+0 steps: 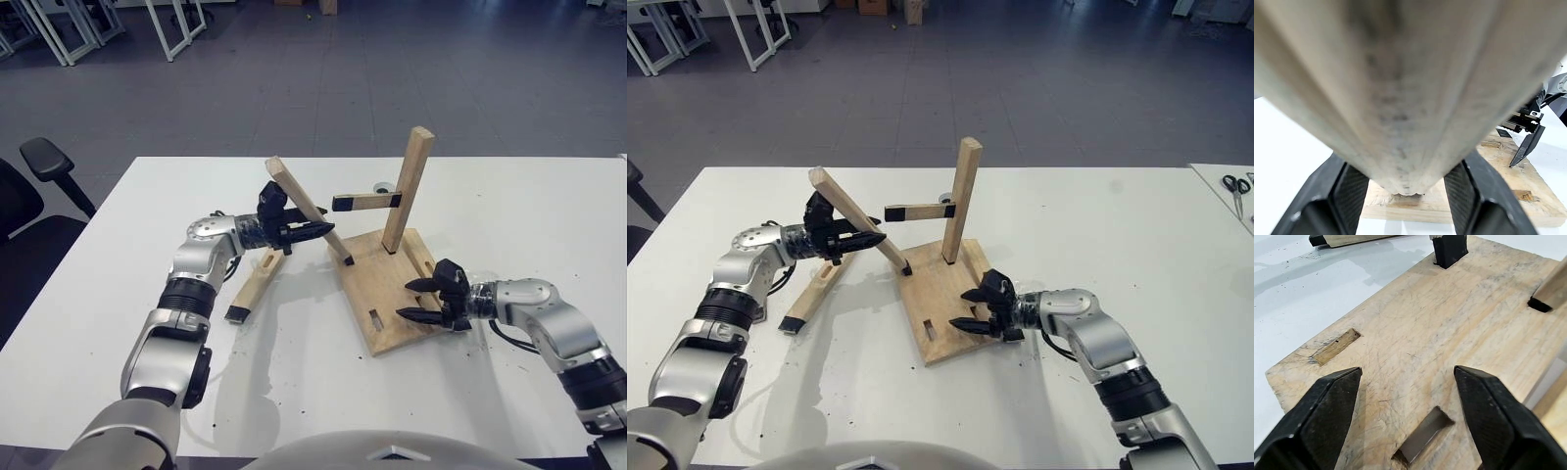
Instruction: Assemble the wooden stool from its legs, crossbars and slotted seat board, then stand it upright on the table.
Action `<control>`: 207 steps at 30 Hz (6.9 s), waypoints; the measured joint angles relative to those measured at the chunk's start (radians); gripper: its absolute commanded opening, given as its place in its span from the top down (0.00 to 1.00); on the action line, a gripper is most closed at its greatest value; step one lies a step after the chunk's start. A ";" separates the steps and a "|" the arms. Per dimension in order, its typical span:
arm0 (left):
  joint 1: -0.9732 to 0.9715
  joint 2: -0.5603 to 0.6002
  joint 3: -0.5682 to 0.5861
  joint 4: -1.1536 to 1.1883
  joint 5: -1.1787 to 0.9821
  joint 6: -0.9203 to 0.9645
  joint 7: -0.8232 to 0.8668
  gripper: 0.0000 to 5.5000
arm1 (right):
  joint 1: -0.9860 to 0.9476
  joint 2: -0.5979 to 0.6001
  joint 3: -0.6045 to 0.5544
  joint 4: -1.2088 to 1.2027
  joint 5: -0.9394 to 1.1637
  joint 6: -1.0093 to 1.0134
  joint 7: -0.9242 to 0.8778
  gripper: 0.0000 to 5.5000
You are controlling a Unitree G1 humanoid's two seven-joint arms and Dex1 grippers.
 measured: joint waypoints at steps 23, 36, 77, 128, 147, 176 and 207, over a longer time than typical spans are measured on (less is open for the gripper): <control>-0.023 0.012 -0.062 -0.117 0.041 0.188 0.063 0.63 | -0.295 0.132 -0.232 -0.241 0.151 0.151 -0.218 0.46; -0.072 0.002 -0.079 -0.060 0.060 0.207 0.055 0.63 | -0.676 0.365 0.138 0.524 -0.419 -0.498 -0.336 0.51; -0.206 -0.046 -0.197 0.026 0.080 0.206 0.123 0.63 | -0.564 0.352 -0.067 0.239 -0.558 -0.433 -0.539 0.51; -0.052 -0.034 -0.146 -0.033 0.149 0.178 0.159 0.46 | -0.474 0.421 -0.188 0.002 -0.514 -0.365 -0.660 0.51; 0.780 0.008 0.284 -0.966 0.211 0.263 0.775 0.46 | -0.097 0.321 -0.485 -0.293 -0.416 -0.276 -0.752 0.51; 0.840 -0.183 0.431 -0.882 0.255 0.426 1.123 0.76 | -0.086 0.364 -0.467 -0.308 -0.259 -0.189 -0.775 0.32; 0.370 -0.020 0.008 -1.029 0.196 -0.113 0.569 0.76 | -0.285 0.521 -0.497 -0.374 1.055 0.408 -0.894 0.30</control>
